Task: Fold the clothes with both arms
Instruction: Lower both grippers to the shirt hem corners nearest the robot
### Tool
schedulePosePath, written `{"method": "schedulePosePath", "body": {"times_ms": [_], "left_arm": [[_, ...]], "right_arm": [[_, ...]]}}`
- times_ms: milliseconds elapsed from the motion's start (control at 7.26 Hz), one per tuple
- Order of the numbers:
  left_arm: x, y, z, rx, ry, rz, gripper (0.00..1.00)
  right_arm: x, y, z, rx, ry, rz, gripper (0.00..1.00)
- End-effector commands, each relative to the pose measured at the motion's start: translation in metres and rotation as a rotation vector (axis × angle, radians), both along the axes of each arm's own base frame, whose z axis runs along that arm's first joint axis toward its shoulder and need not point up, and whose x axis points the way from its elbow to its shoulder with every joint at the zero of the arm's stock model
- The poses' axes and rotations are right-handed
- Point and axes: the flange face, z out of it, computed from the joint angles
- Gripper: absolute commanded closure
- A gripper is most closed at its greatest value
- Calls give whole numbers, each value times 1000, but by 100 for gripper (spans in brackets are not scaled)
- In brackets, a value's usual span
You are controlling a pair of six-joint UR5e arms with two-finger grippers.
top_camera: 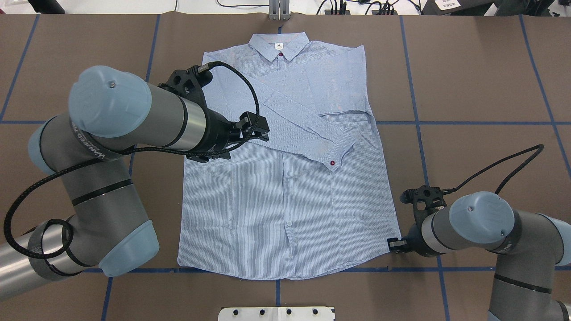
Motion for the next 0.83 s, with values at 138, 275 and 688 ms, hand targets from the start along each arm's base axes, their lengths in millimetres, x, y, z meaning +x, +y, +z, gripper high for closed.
{"method": "schedulePosePath", "body": {"times_ms": [138,275,688], "left_arm": [[0,1,2,-2,-3,1,0],[0,1,18,-15,-24,1,0],[25,51,90,-61,-136,62,0]], "right_arm": [[4,0,-11,6,-23,3,100],[6,0,-16,11,-32,3,100],[3,-1,-24,2,-47,19,100]]}}
